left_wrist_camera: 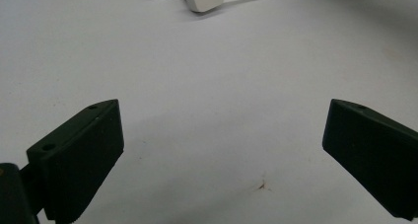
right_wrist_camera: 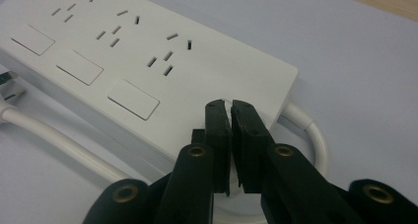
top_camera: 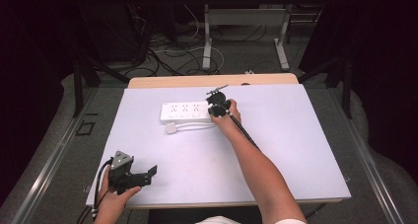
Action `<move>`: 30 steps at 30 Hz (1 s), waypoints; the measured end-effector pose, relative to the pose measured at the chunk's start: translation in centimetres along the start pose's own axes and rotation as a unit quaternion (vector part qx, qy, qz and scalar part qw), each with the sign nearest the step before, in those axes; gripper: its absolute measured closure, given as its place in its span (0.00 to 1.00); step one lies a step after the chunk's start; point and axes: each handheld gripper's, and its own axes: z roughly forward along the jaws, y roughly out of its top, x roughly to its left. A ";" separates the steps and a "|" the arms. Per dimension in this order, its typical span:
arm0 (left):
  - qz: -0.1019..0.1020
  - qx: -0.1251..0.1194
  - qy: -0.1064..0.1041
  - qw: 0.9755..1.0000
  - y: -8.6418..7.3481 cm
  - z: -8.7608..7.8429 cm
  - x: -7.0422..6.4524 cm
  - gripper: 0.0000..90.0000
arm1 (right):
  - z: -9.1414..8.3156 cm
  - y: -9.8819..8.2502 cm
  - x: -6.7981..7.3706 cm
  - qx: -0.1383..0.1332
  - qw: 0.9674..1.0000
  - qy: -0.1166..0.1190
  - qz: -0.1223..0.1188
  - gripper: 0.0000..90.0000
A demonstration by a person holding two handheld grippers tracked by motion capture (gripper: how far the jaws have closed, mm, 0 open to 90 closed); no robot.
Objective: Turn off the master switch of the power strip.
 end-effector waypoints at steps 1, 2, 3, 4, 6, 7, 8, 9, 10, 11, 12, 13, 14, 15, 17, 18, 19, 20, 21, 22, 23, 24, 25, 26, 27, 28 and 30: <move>-0.001 0.000 0.001 1.000 0.0 0.0 0.0 0.03 | 0.0 0.0 0.0 -0.002 1.000 0.003 0.000 0.93; -0.001 0.000 0.001 1.000 0.0 0.0 0.0 0.03 | 0.0 0.0 0.0 -0.007 1.000 0.003 0.000 0.92; -0.001 0.000 0.001 1.000 0.0 0.0 0.0 0.03 | -0.1 0.0 0.1 -0.004 1.000 0.000 -0.001 0.91; -0.001 0.001 0.001 1.000 0.0 0.0 0.0 0.03 | -0.1 0.1 0.1 -0.004 1.000 0.002 -0.001 0.90; -0.003 0.003 0.000 1.000 0.0 0.0 0.1 0.03 | -0.2 0.1 0.1 -0.005 1.000 0.006 0.003 0.87; -0.003 0.003 0.001 1.000 -0.1 0.0 0.1 0.03 | -0.3 0.1 0.0 -0.005 1.000 0.005 0.002 0.86; -0.003 0.005 0.000 1.000 -0.1 0.0 0.1 0.03 | -0.3 0.1 0.0 -0.005 1.000 0.005 0.002 0.86; -0.003 0.006 -0.001 1.000 -0.1 0.0 0.2 0.03 | -0.4 0.1 0.0 -0.006 1.000 0.006 0.001 0.84; -0.004 0.007 -0.001 1.000 -0.1 0.0 0.2 0.03 | -0.5 0.1 0.0 -0.007 1.000 0.006 0.004 0.84; -0.004 0.007 -0.001 1.000 -0.1 0.0 0.2 0.03 | -0.6 0.1 0.0 -0.008 1.000 0.006 0.003 0.83; -0.004 0.007 -0.001 1.000 -0.1 0.0 0.1 0.03 | -0.6 0.1 0.0 -0.005 1.000 0.007 0.006 0.82; -0.004 0.006 0.000 1.000 -0.1 0.0 0.1 0.03 | -0.6 0.1 0.0 -0.005 1.000 0.007 0.006 0.82; -0.003 0.005 0.000 1.000 -0.1 0.0 0.1 0.03 | -0.6 0.0 -0.1 -0.006 1.000 0.005 0.001 0.81; -0.002 0.005 0.000 1.000 -0.1 0.0 0.1 0.03 | -0.6 0.0 -0.2 -0.012 1.000 0.006 0.005 0.79; -0.002 0.006 0.000 1.000 -0.1 0.0 0.1 0.03 | -0.7 0.0 -0.2 -0.008 1.000 0.001 0.003 0.76; -0.002 0.006 0.000 1.000 -0.1 0.0 0.1 0.03 | -0.8 0.0 -0.2 -0.006 1.000 0.003 0.005 0.75; -0.001 0.007 0.000 1.000 -0.1 0.0 0.1 0.03 | -0.8 0.0 -0.3 -0.007 1.000 0.004 0.003 0.74; -0.002 0.007 0.000 1.000 -0.1 0.0 0.0 0.03 | -0.9 0.0 -0.2 -0.005 1.000 0.004 0.010 0.72; -0.002 0.006 0.000 1.000 -0.1 0.0 0.0 0.03 | -0.9 0.0 -0.2 -0.005 1.000 0.004 0.010 0.72; -0.002 0.006 0.000 1.000 -0.1 0.0 0.0 0.03 | -1.1 -0.1 -0.3 -0.006 1.000 0.004 0.008 0.70; -0.002 0.006 -0.001 1.000 -0.1 0.0 0.0 0.03 | -1.1 -0.1 -0.4 -0.006 1.000 0.003 0.008 0.68; -0.002 0.006 -0.001 1.000 -0.1 0.0 0.0 0.03 | -1.1 -0.1 -0.4 -0.006 1.000 0.003 0.008 0.68; -0.002 0.006 -0.001 1.000 -0.1 0.0 0.0 0.03 | -1.2 -0.1 -0.5 -0.003 1.000 0.005 0.015 0.66; -0.003 0.006 -0.001 1.000 -0.1 0.0 0.0 0.03 | -1.2 -0.2 -0.5 -0.008 1.000 0.008 0.016 0.65; -0.003 0.005 0.000 1.000 -0.1 0.0 -0.1 0.03 | -1.2 -0.2 -0.6 -0.007 1.000 0.008 0.018 0.64; -0.003 0.006 -0.001 1.000 -0.1 0.0 -0.1 0.03 | -1.3 -0.2 -0.6 -0.005 1.000 0.006 0.017 0.62; -0.001 0.005 0.001 1.000 -0.1 0.0 -0.1 0.03 | -1.4 -0.2 -0.7 -0.003 1.000 0.003 0.017 0.60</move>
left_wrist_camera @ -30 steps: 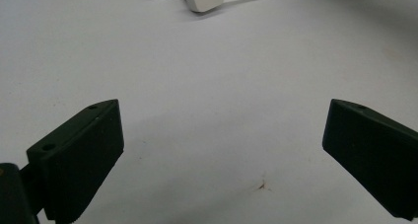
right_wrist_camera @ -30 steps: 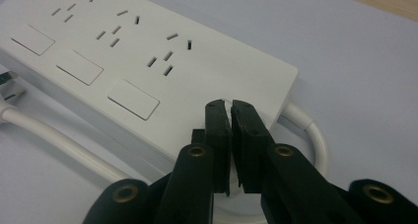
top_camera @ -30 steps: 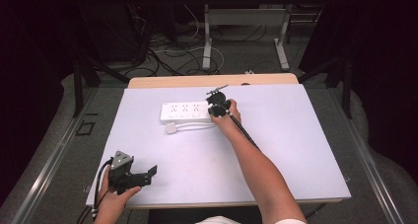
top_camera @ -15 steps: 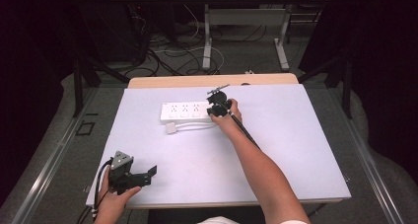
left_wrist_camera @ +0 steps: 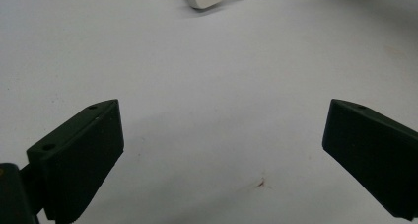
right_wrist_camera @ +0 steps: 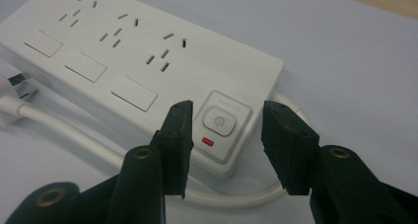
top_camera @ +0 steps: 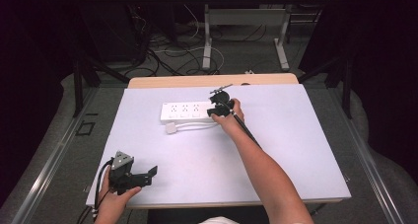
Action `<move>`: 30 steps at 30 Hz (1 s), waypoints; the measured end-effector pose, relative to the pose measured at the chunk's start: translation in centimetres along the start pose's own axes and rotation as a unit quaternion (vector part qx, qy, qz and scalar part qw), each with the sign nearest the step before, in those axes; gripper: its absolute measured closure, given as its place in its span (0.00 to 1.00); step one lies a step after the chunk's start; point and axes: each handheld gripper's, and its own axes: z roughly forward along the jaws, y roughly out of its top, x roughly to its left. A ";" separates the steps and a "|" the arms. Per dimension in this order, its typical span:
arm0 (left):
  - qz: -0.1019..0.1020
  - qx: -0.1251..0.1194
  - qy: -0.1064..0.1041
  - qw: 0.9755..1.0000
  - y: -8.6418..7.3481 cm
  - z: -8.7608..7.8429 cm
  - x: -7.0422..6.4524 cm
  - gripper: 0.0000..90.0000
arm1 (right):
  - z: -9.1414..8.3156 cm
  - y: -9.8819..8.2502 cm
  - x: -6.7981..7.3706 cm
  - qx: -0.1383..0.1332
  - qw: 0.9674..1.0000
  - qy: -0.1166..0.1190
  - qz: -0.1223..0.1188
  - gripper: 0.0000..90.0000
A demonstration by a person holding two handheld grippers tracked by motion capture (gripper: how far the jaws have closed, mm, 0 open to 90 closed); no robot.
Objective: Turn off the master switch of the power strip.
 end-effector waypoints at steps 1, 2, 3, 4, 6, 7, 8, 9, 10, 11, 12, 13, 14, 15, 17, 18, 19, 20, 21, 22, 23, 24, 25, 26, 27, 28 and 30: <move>0.001 0.000 0.000 1.000 0.0 0.0 0.0 0.03 | 0.0 0.0 0.0 0.000 1.000 0.000 0.000 0.60; -0.001 0.000 0.000 1.000 0.0 0.0 0.0 0.03 | -0.1 0.0 -0.1 -0.003 1.000 0.002 0.003 0.57; -0.001 0.000 0.000 1.000 0.0 -0.1 0.0 0.03 | -0.1 0.0 -0.1 -0.001 1.000 0.001 0.006 0.55; -0.001 0.000 0.000 1.000 0.0 -0.1 0.0 0.03 | -0.1 0.0 -0.1 -0.001 1.000 0.001 0.006 0.55; -0.001 0.000 0.000 1.000 0.0 -0.1 0.0 0.03 | -0.2 0.0 -0.2 -0.003 1.000 -0.002 0.003 0.50; 0.000 0.000 0.001 1.000 0.0 -0.1 0.0 0.03 | -0.2 0.0 -0.2 -0.003 1.000 -0.002 0.003 0.50; 0.000 0.000 0.001 1.000 0.0 -0.1 0.0 0.03 | -0.2 0.0 -0.2 -0.005 1.000 -0.007 0.001 0.49; 0.001 0.000 0.000 1.000 0.0 -0.1 0.0 0.03 | -0.2 0.0 -0.2 -0.005 1.000 -0.007 0.001 0.47; 0.002 -0.001 0.000 1.000 0.0 -0.1 0.0 0.03 | -0.2 0.0 -0.1 0.000 1.000 -0.001 0.006 0.45; 0.002 -0.001 0.000 1.000 0.0 -0.1 0.0 0.03 | -0.2 0.0 -0.2 0.009 1.000 -0.004 -0.001 0.44; 0.002 0.000 0.001 1.000 0.0 -0.1 0.0 0.03 | -0.2 0.0 -0.2 0.017 1.000 -0.004 -0.005 0.43; 0.003 0.001 0.000 1.000 0.0 -0.1 0.0 0.03 | 0.0 -0.1 -0.2 0.010 1.000 0.000 -0.004 0.43; 0.003 0.002 0.000 1.000 0.0 -0.1 0.0 0.03 | 0.0 -0.1 -0.2 0.010 1.000 0.000 -0.004 0.43; 0.004 0.002 0.000 1.000 0.1 -0.1 0.0 0.03 | 0.0 -0.2 -0.1 0.016 1.000 0.003 -0.001 0.43; 0.004 0.000 0.000 1.000 0.1 0.0 0.0 0.03 | -0.1 -0.2 -0.2 0.021 1.000 0.003 -0.002 0.42; 0.005 0.000 0.001 1.000 0.1 0.0 0.0 0.03 | -0.1 -0.2 -0.2 0.020 1.000 0.002 -0.003 0.42; 0.004 0.000 0.001 1.000 0.1 0.0 -0.1 0.03 | -0.1 -0.2 -0.2 0.023 1.000 0.006 -0.002 0.42; 0.004 0.000 0.000 1.000 0.1 0.0 0.0 0.03 | -0.1 -0.2 -0.1 0.023 1.000 0.006 0.005 0.42; 0.005 0.000 0.000 1.000 0.1 0.0 0.0 0.03 | -0.1 -0.2 -0.1 0.024 1.000 0.001 0.000 0.41; 0.005 -0.001 0.001 1.000 0.1 0.0 0.0 0.03 | -0.1 -0.2 -0.1 0.024 1.000 0.001 0.000 0.41; 0.005 -0.001 0.000 1.000 0.1 -0.1 0.0 0.03 | -0.3 -0.3 -0.1 0.025 1.000 0.001 0.002 0.38; 0.005 -0.001 0.001 1.000 0.1 -0.1 0.0 0.03 | -0.3 -0.3 -0.1 0.024 1.000 0.004 0.005 0.38; 0.004 0.001 0.000 1.000 0.1 -0.1 -0.1 0.03 | -0.3 -0.3 -0.1 0.024 1.000 0.004 0.005 0.38; 0.004 0.000 0.000 1.000 0.1 -0.1 -0.1 0.03 | -0.3 -0.3 -0.1 0.025 1.000 0.004 0.007 0.37; 0.005 -0.001 0.000 1.000 0.1 -0.1 -0.1 0.03 | -0.3 -0.3 0.0 0.024 1.000 0.007 0.006 0.36; 0.005 -0.001 0.000 1.000 0.1 -0.1 -0.1 0.03 | -0.4 -0.4 0.0 0.024 1.000 0.006 0.002 0.34; 0.005 0.000 0.000 1.000 0.1 0.0 0.0 0.03 | -0.5 -0.4 0.1 0.024 1.000 0.008 0.009 0.33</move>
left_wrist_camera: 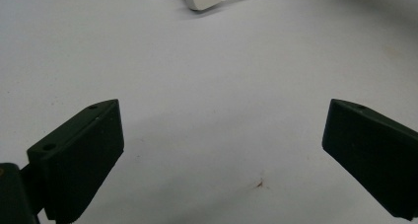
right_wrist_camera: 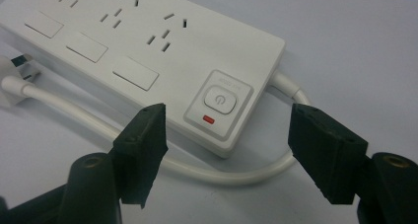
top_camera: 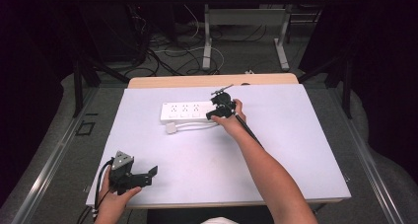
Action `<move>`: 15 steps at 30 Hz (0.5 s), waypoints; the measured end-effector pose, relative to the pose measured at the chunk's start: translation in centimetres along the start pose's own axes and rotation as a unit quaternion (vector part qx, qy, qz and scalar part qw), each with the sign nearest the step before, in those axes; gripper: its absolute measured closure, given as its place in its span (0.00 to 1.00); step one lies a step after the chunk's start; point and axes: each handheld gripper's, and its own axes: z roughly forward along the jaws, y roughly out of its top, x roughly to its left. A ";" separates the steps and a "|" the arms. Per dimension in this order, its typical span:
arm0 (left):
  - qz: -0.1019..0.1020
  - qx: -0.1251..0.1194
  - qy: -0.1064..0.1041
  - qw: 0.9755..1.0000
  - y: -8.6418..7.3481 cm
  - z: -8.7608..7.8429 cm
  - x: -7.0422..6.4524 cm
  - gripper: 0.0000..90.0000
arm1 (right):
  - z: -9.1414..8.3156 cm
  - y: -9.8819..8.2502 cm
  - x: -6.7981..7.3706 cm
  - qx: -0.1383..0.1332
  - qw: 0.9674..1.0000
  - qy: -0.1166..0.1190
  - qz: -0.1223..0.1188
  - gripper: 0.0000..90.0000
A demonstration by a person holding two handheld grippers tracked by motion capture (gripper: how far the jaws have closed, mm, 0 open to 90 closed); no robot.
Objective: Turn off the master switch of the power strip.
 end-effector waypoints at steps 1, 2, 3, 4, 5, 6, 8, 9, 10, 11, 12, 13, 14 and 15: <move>0.000 0.000 0.000 1.000 0.0 0.0 0.0 0.03 | -0.2 0.0 -0.1 0.003 1.000 0.000 -0.005 0.30; 0.000 0.000 0.000 1.000 0.0 0.0 0.0 0.03 | -0.2 0.0 -0.1 0.003 1.000 0.000 -0.005 0.30; 0.000 -0.001 0.001 1.000 0.0 0.0 0.0 0.03 | -0.3 -0.1 -0.1 0.003 1.000 0.001 -0.004 0.27; -0.001 0.001 0.000 1.000 0.0 0.0 0.0 0.03 | -0.3 -0.2 -0.1 -0.006 1.000 0.002 -0.004 0.25; 0.000 0.001 0.000 1.000 0.0 0.0 0.0 0.03 | -0.4 -0.3 0.0 0.000 1.000 0.002 -0.002 0.23; -0.001 0.001 0.000 1.000 0.0 0.1 0.0 0.03 | -0.5 -0.4 -0.2 0.002 1.000 -0.001 -0.008 0.22; -0.001 0.000 0.000 1.000 0.0 0.1 -0.1 0.03 | -0.5 -0.5 -0.2 0.002 1.000 0.005 -0.007 0.21; 0.001 0.001 0.000 1.000 0.0 0.1 -0.1 0.03 | -0.5 -0.5 -0.2 0.002 1.000 0.005 -0.007 0.21; 0.001 0.001 -0.001 1.000 0.0 0.1 -0.1 0.03 | -0.6 -0.6 -0.3 0.006 1.000 0.001 -0.009 0.19; 0.002 0.002 -0.002 1.000 0.1 0.1 -0.1 0.03 | -0.6 -0.7 -0.3 0.002 1.000 0.003 -0.003 0.17; 0.002 0.001 0.000 1.000 0.1 0.1 -0.1 0.03 | -0.8 -0.7 -0.3 0.012 1.000 0.002 -0.003 0.17; 0.002 0.000 0.000 1.000 0.1 0.1 -0.1 0.03 | -0.8 -0.8 -0.3 0.005 1.000 -0.001 -0.005 0.17; 0.002 0.000 0.000 1.000 0.1 0.1 -0.1 0.03 | -1.1 -0.9 -0.3 0.013 1.000 -0.001 -0.001 0.17; 0.002 0.000 -0.001 1.000 0.1 0.1 -0.1 0.03 | -1.1 -0.9 -0.3 0.013 1.000 -0.001 -0.001 0.17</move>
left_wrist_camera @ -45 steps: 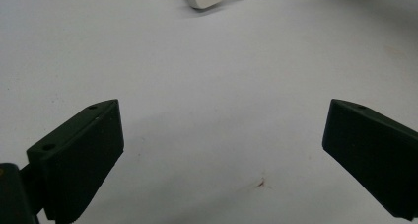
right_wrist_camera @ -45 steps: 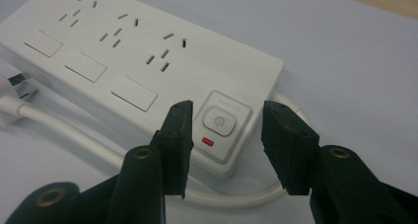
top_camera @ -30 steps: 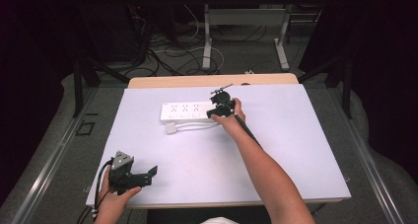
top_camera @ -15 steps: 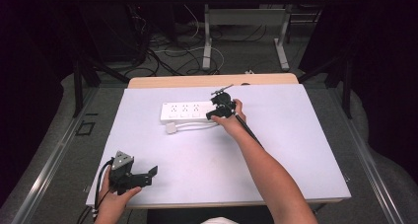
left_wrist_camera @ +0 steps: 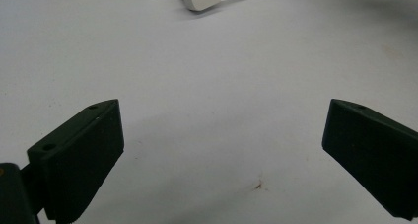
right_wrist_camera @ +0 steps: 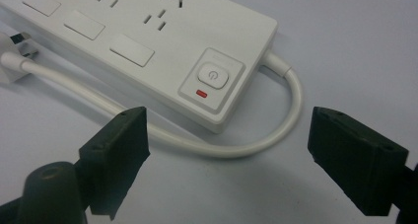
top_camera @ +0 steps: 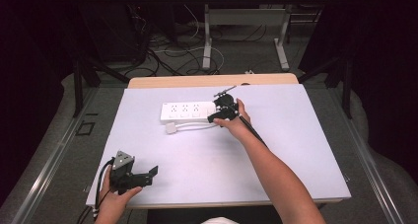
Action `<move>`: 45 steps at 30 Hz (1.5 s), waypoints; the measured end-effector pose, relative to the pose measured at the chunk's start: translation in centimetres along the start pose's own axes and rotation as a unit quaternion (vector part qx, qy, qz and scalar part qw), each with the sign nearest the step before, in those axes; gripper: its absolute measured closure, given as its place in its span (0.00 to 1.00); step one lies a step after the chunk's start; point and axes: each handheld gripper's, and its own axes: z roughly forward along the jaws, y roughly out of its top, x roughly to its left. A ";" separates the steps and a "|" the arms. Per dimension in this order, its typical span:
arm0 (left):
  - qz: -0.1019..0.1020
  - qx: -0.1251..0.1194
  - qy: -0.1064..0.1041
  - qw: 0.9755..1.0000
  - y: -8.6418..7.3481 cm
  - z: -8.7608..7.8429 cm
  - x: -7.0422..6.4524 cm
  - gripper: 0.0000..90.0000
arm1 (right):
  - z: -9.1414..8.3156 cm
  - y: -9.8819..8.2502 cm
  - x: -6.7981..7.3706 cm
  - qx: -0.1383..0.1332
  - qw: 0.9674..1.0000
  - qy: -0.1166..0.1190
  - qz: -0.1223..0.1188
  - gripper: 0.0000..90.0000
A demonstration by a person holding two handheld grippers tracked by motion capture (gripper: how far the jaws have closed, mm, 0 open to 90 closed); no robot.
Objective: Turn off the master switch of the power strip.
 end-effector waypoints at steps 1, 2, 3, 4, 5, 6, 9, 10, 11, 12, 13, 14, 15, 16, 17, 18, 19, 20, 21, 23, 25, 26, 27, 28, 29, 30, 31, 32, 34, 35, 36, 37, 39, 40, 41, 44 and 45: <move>0.000 0.000 0.000 1.000 0.0 0.0 0.0 0.03 | -0.1 -0.1 -0.1 0.001 1.000 -0.002 -0.004 0.17; -0.001 0.000 -0.001 1.000 0.0 0.0 0.0 0.03 | -0.3 -0.2 -0.1 0.001 1.000 -0.003 -0.007 0.17; -0.002 0.001 -0.001 1.000 0.0 0.0 0.0 0.03 | -0.4 -0.3 -0.1 0.001 1.000 -0.004 -0.003 0.16; -0.002 0.001 -0.002 1.000 0.0 0.0 0.0 0.03 | -0.5 -0.3 -0.3 0.003 1.000 -0.008 -0.009 0.15; -0.002 0.001 -0.002 1.000 0.0 0.0 -0.1 0.03 | -0.5 -0.3 -0.3 0.003 1.000 -0.008 -0.009 0.15; -0.002 0.001 -0.001 1.000 0.0 0.1 -0.1 0.03 | -0.6 -0.4 -0.4 0.003 1.000 -0.010 -0.009 0.13; -0.003 0.000 -0.001 1.000 0.0 0.1 -0.1 0.03 | -0.8 -0.6 -0.6 0.003 1.000 -0.008 -0.010 0.09; -0.003 0.000 -0.001 1.000 0.0 0.1 -0.1 0.03 | -0.9 -0.7 -0.7 0.004 1.000 -0.008 -0.013 0.08; -0.003 0.000 -0.001 1.000 0.0 0.1 -0.1 0.03 | -1.0 -0.8 -0.7 0.005 1.000 -0.008 -0.013 0.08; -0.003 0.003 -0.003 1.000 0.0 0.1 0.0 0.03 | -1.1 -0.9 -0.8 0.005 1.000 -0.010 -0.012 0.07; -0.003 0.003 -0.003 1.000 0.0 0.1 0.0 0.03 | -1.2 -1.0 -0.9 0.007 1.000 -0.012 -0.015 0.06; -0.003 0.003 -0.003 1.000 0.0 0.1 -0.1 0.03 | -1.2 -1.2 -1.0 0.001 1.000 -0.003 -0.011 0.03; -0.003 0.003 -0.003 1.000 0.0 0.1 -0.1 0.03 | -1.2 -1.2 -1.0 0.001 1.000 -0.003 -0.011 0.03; -0.003 0.003 -0.003 1.000 0.0 0.1 -0.1 0.03 | -1.3 -1.3 -1.0 0.008 1.000 -0.011 -0.012 0.02; -0.003 0.003 -0.003 1.000 0.0 0.1 -0.1 0.03 | -1.4 -1.4 -1.0 0.009 1.000 -0.009 -0.014 0.02; -0.003 0.003 -0.003 1.000 0.0 0.1 -0.1 0.03 | -1.5 -1.5 -1.1 0.008 1.000 -0.011 -0.019 0.01; -0.003 0.003 -0.003 1.000 0.0 0.1 0.0 0.03 | -1.3 -1.8 -1.1 -0.010 1.000 -0.004 -0.015 0.01; -0.003 0.002 -0.002 1.000 0.0 0.1 0.0 0.03 | -1.6 -1.8 -1.1 0.012 1.000 -0.009 -0.020 0.00; -0.003 0.002 -0.001 1.000 0.0 0.1 0.0 0.03 | -1.8 -1.9 -1.1 0.017 1.000 -0.011 -0.019 0.00; -0.004 0.003 -0.002 1.000 0.0 0.2 0.0 0.03 | -1.9 -2.1 -1.1 0.019 0.999 -0.019 -0.022 0.00; -0.004 0.001 -0.001 1.000 0.0 0.2 -0.1 0.03 | -2.1 -2.2 -1.1 0.021 0.999 -0.021 -0.026 0.00; -0.003 0.004 -0.002 1.000 0.0 0.2 -0.1 0.03 | -2.2 -2.4 -1.1 0.014 0.999 -0.017 -0.023 0.00; -0.002 0.003 -0.001 1.000 0.0 0.2 -0.1 0.03 | -2.3 -2.5 -1.1 0.009 1.000 -0.011 -0.024 0.00; -0.002 0.003 -0.001 1.000 0.0 0.2 -0.1 0.03 | -2.5 -2.5 -1.1 0.014 1.000 -0.013 -0.022 0.00; -0.003 0.003 -0.001 1.000 0.0 0.2 -0.1 0.03 | -2.7 -2.6 -1.0 0.014 1.000 -0.014 -0.022 0.00; -0.003 0.003 -0.002 1.000 0.0 0.2 -0.1 0.03 | -2.8 -2.7 -1.1 0.012 0.999 -0.014 -0.027 0.00; -0.003 0.003 -0.001 1.000 0.0 0.2 -0.1 0.03 | -2.9 -2.8 -1.0 0.011 1.000 -0.013 -0.026 0.00; -0.003 0.003 -0.001 1.000 0.0 0.2 -0.1 0.03 | -3.0 -2.9 -1.0 0.005 1.000 -0.007 -0.021 0.00; -0.003 0.003 -0.001 1.000 0.0 0.2 -0.1 0.03 | -3.4 -3.1 -0.9 0.010 1.000 -0.010 -0.019 0.00; -0.003 0.003 -0.002 1.000 0.0 0.2 -0.1 0.03 | -3.5 -3.2 -1.0 0.006 1.000 -0.007 -0.026 0.00; -0.003 0.003 -0.002 1.000 0.0 0.2 -0.1 0.03 | -3.7 -3.3 -1.0 0.006 1.000 -0.006 -0.025 0.00; -0.003 0.004 -0.002 1.000 0.0 0.2 -0.1 0.03 | -3.8 -3.4 -1.0 0.000 1.000 -0.005 -0.024 0.00; -0.003 0.003 -0.002 1.000 0.0 0.2 -0.1 0.03 | -4.2 -3.7 -1.0 0.003 1.000 -0.002 -0.027 0.00; -0.003 0.003 -0.001 1.000 0.0 0.2 -0.1 0.03 | -4.3 -3.9 -1.1 0.000 0.999 -0.002 -0.032 0.00; -0.003 0.003 -0.001 1.000 0.0 0.2 -0.1 0.03 | -4.5 -4.0 -1.1 0.001 0.999 -0.006 -0.033 0.00; 0.000 0.003 -0.001 1.000 0.1 0.2 -0.1 0.03 | -5.0 -4.5 -1.3 -0.004 1.000 0.004 -0.029 0.00; 0.000 0.003 -0.001 1.000 0.1 0.2 -0.1 0.03 | -5.1 -4.6 -1.4 -0.005 1.000 0.002 -0.030 0.00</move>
